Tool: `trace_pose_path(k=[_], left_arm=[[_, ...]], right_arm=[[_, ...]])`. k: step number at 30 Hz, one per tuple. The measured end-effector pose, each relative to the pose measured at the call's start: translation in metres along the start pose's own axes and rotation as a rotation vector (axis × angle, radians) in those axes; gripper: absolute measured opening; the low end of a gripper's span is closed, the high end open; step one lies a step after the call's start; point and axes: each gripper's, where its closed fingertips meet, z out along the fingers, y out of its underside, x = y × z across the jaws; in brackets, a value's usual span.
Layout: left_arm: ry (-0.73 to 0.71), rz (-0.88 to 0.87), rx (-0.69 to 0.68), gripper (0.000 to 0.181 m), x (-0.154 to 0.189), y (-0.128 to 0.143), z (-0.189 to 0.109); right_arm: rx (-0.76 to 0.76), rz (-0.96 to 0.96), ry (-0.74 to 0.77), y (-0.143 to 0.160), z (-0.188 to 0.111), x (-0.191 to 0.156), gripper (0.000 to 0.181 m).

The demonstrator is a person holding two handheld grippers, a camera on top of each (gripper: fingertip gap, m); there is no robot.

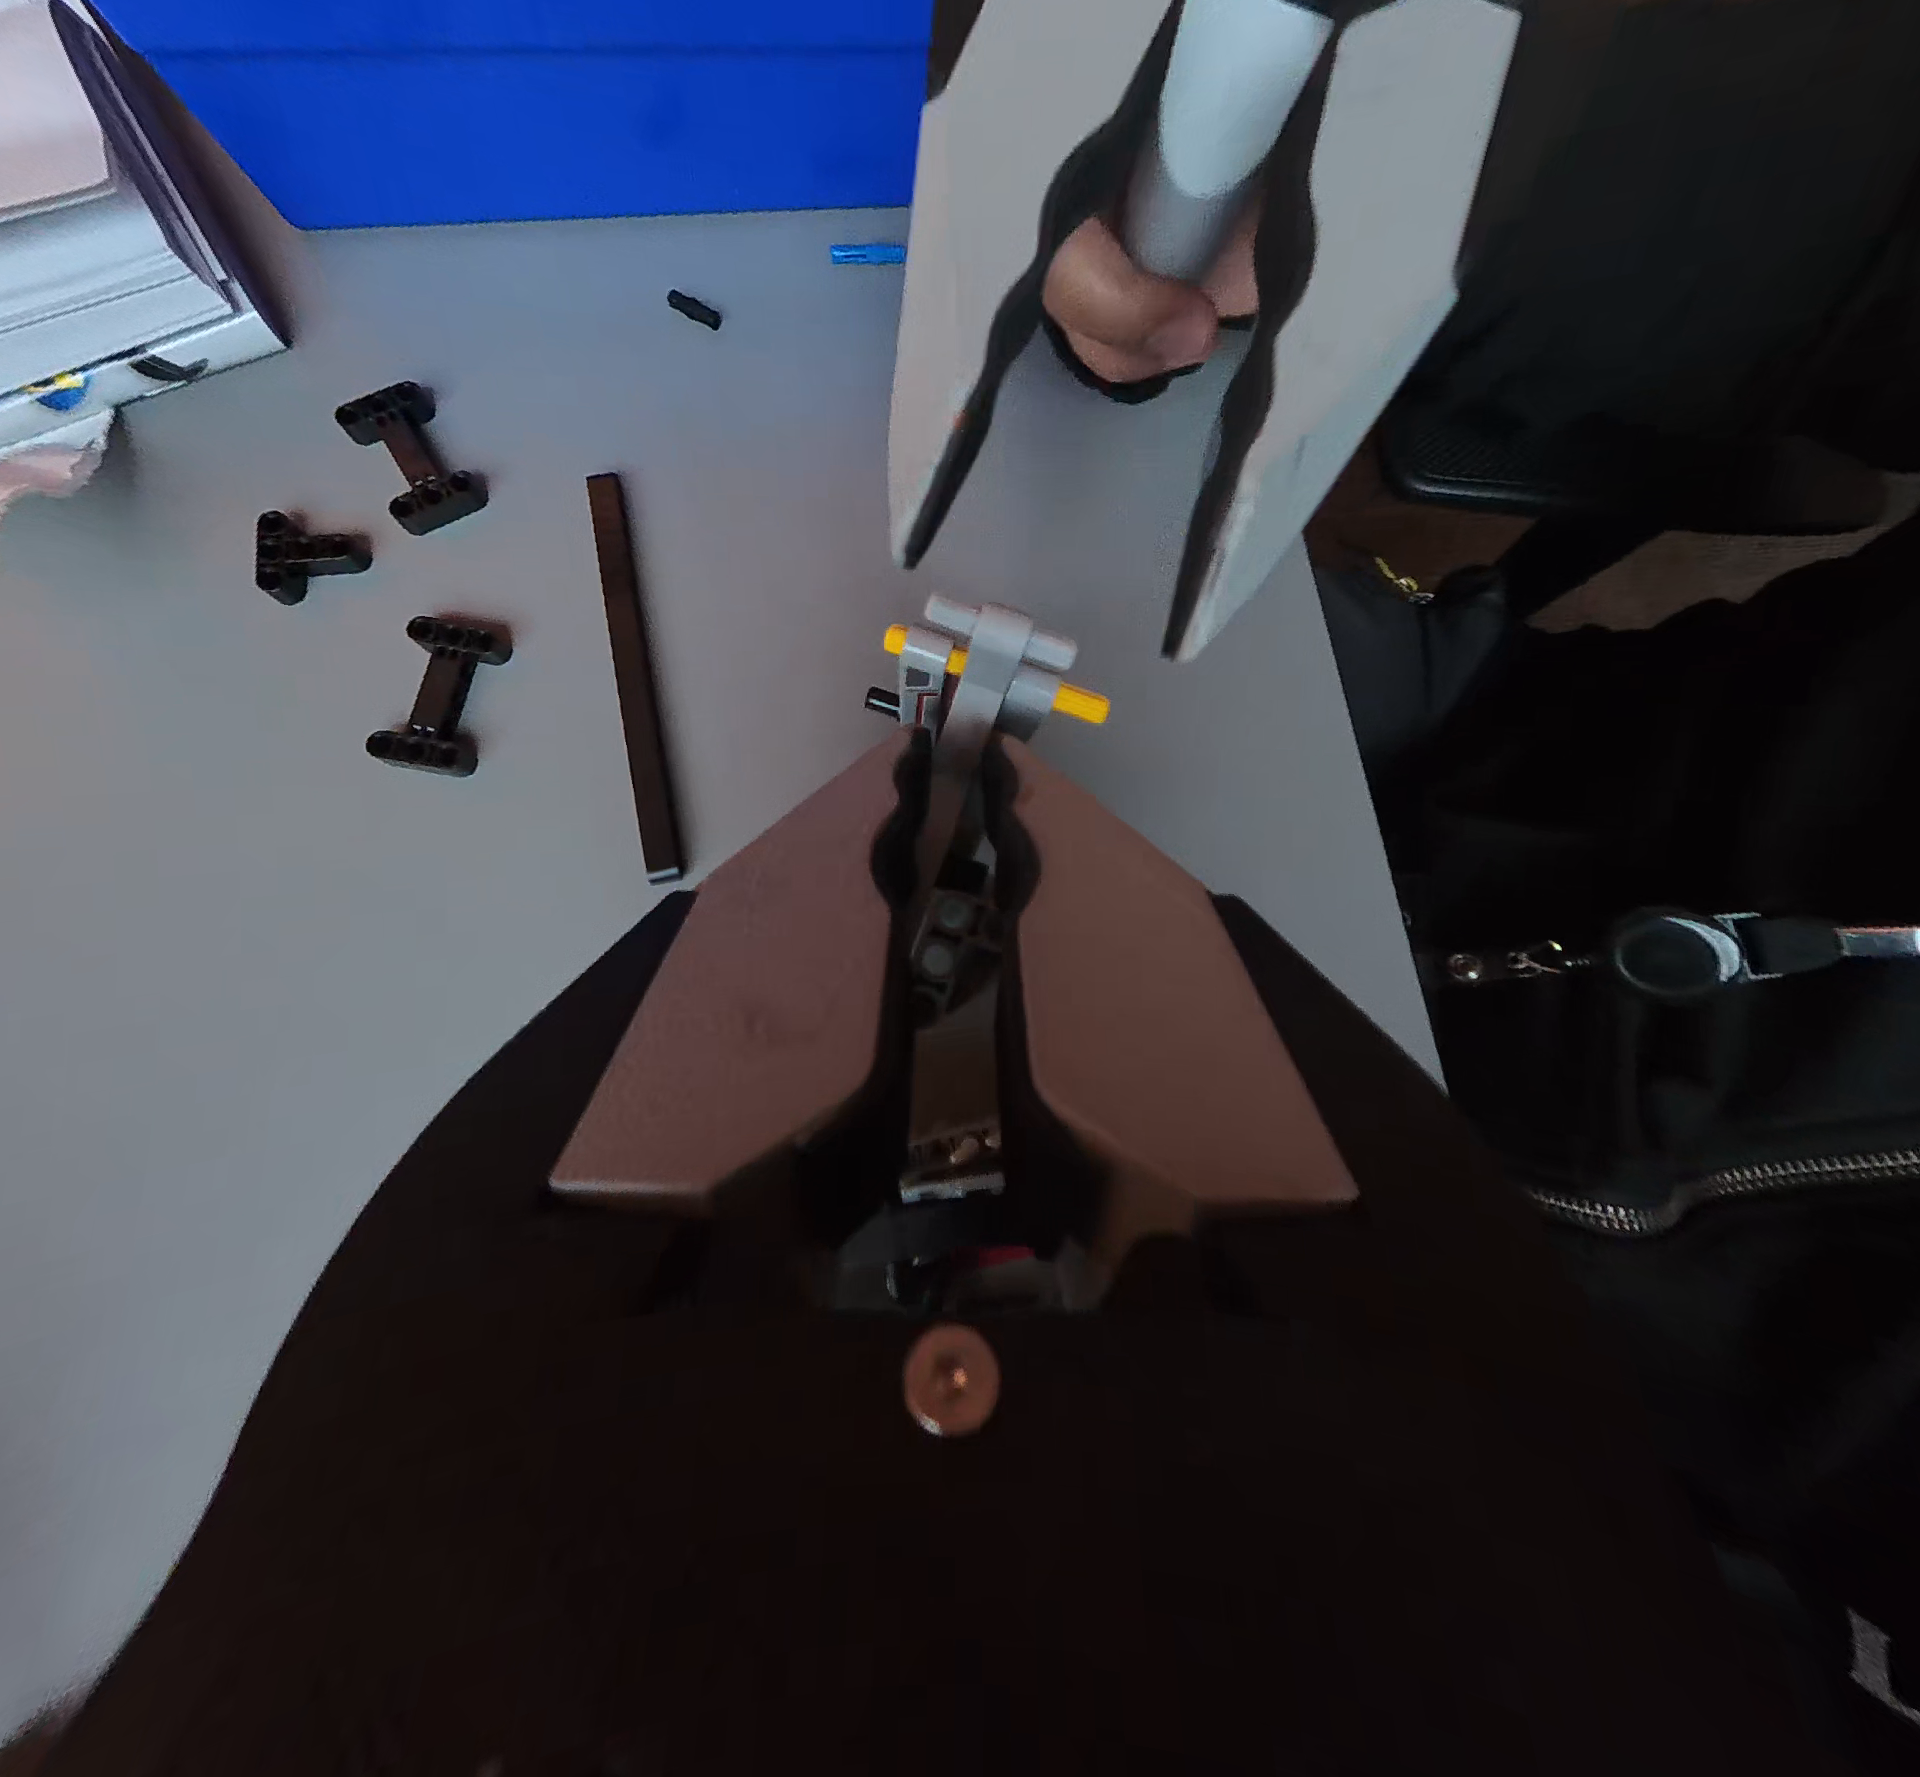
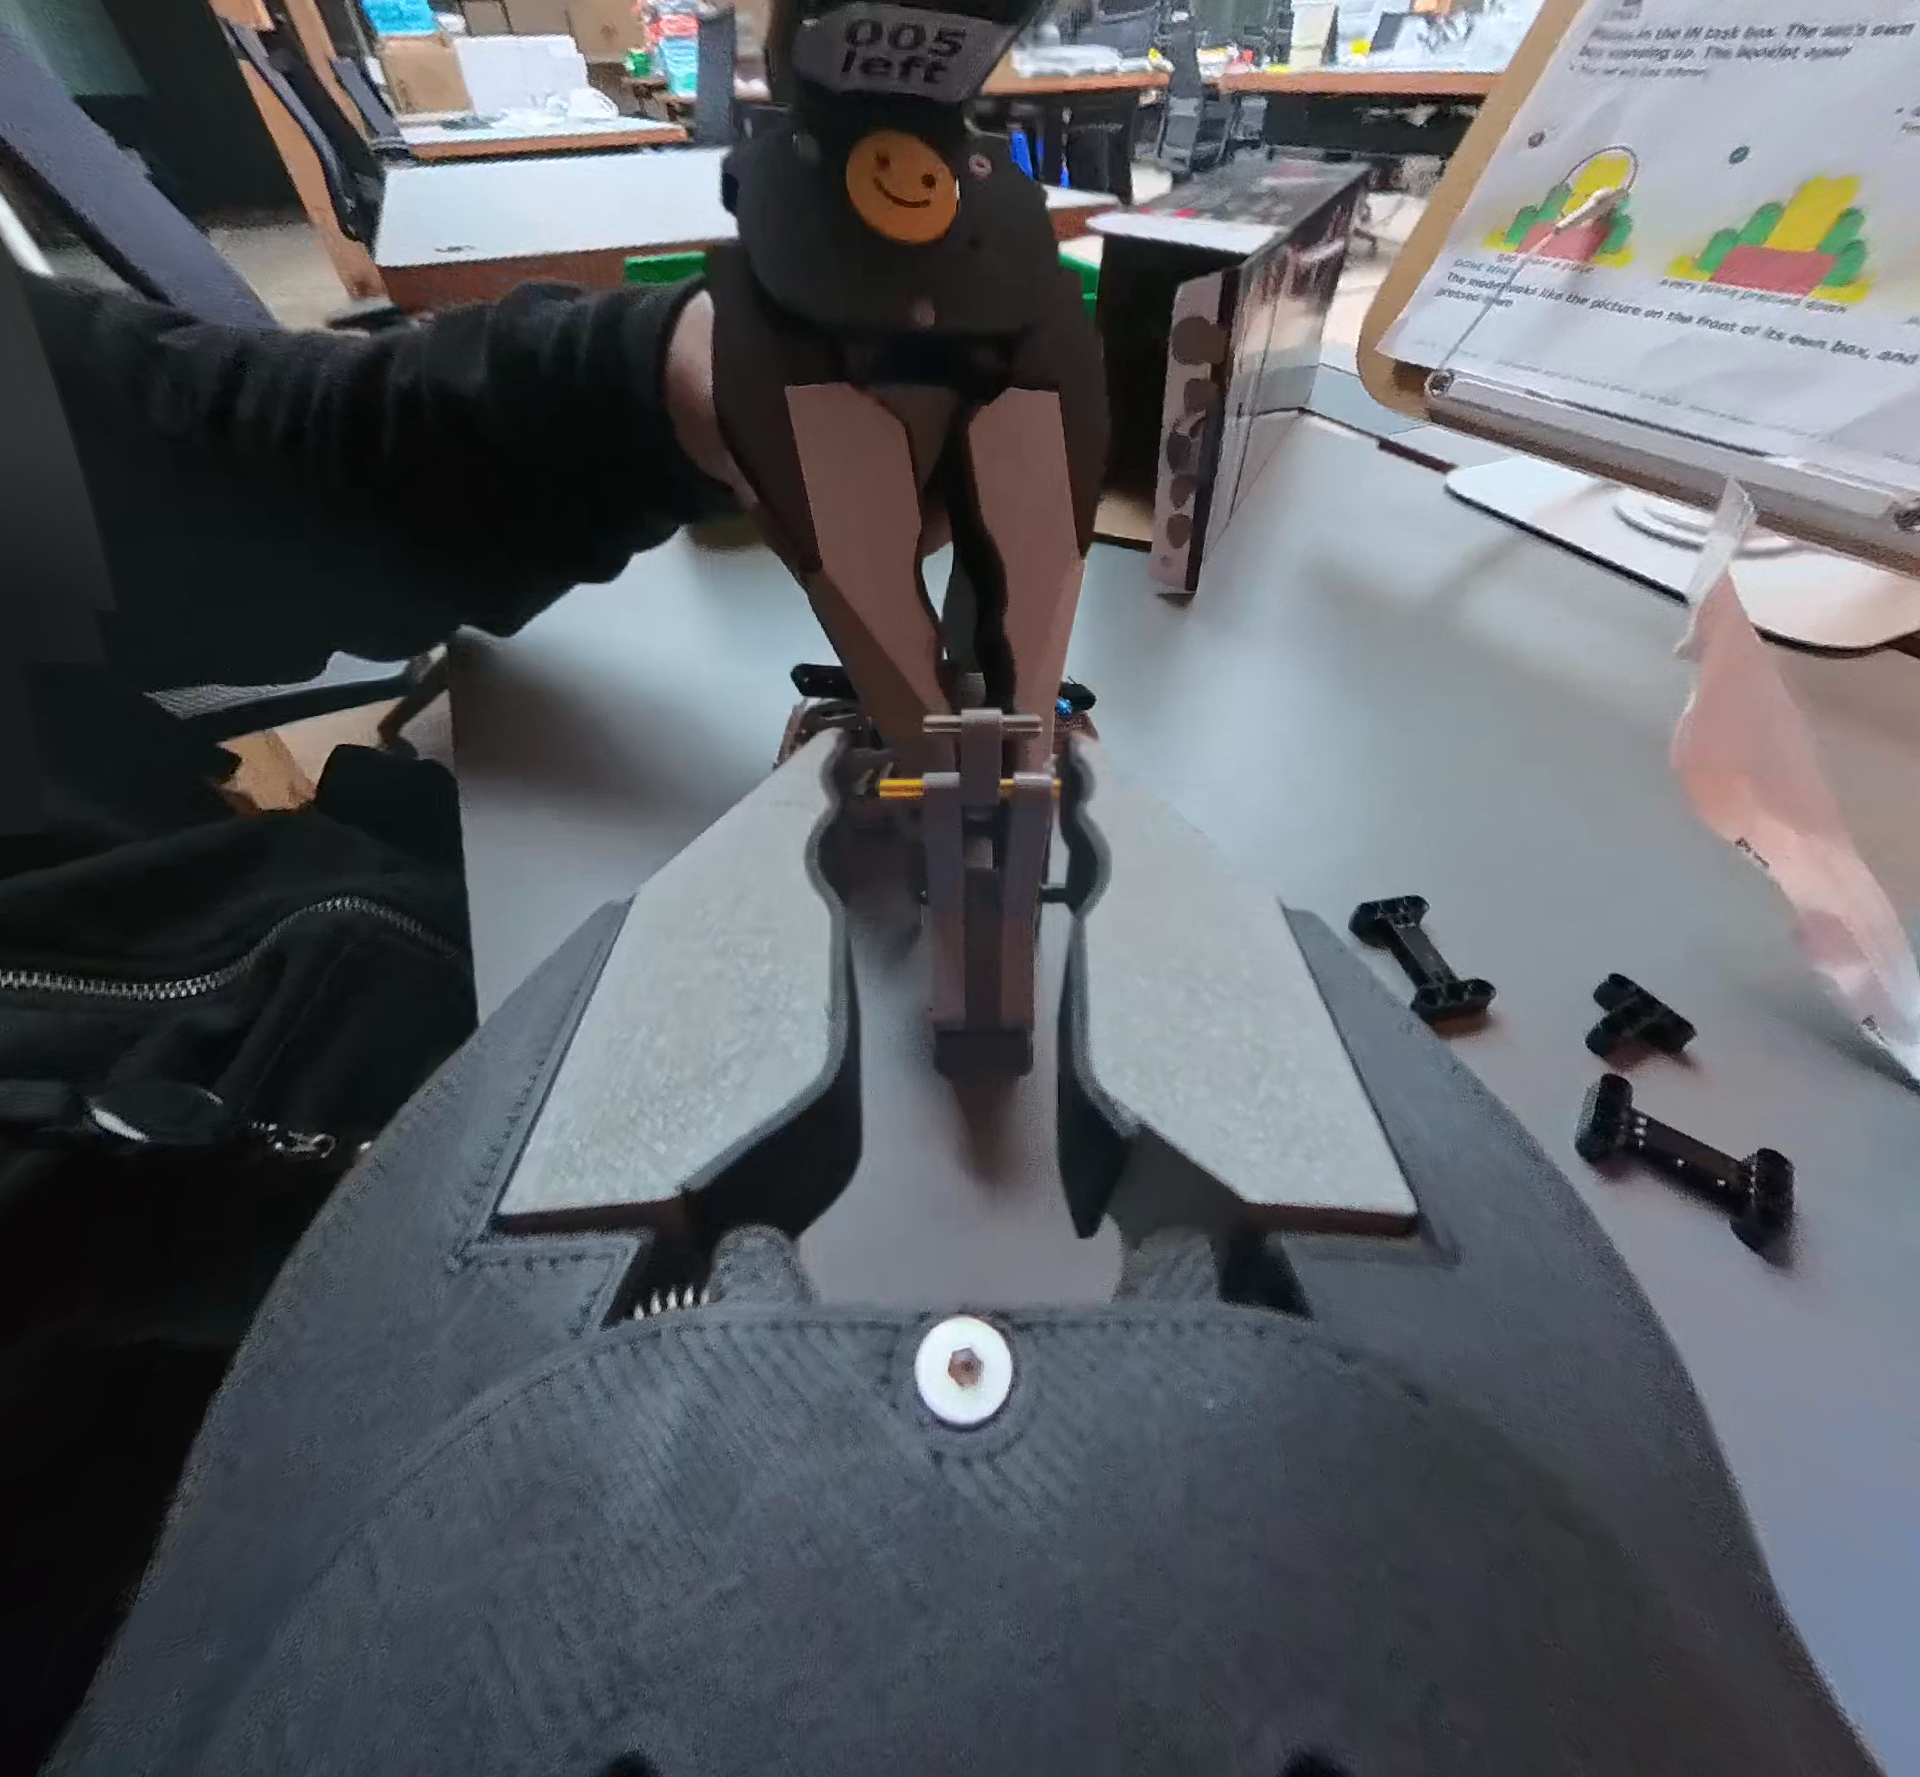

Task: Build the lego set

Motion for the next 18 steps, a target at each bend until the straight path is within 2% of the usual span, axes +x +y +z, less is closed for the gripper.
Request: trace_pose_path(k=[4,6,9,12,16,18], left_arm=[[-0.022,0.002,0.008,0.008,-0.001,-0.001,0.001],[-0.048,0.014,0.013,0.008,0.0,-0.001,0.001],[-0.071,-0.013,0.032,0.008,-0.001,-0.001,0.001],[-0.077,-0.027,0.055,0.008,-0.001,-0.001,-0.001],[-0.076,-0.045,0.076,0.008,0.0,-0.001,-0.002],[-0.075,-0.058,0.081,0.008,-0.001,-0.001,-0.002]], right_arm=[[-0.055,0.015,0.058,0.009,0.012,0.002,0.034],[-0.034,0.044,0.088,0.008,0.013,0.006,0.02],[0.013,0.119,0.093,0.006,0.013,0.006,0.019],[0.047,0.114,0.083,0.005,0.013,0.003,0.014],[0.081,0.115,0.06,0.003,0.014,0.001,0.014],[0.099,0.142,0.035,0.002,0.014,-0.001,0.021]])
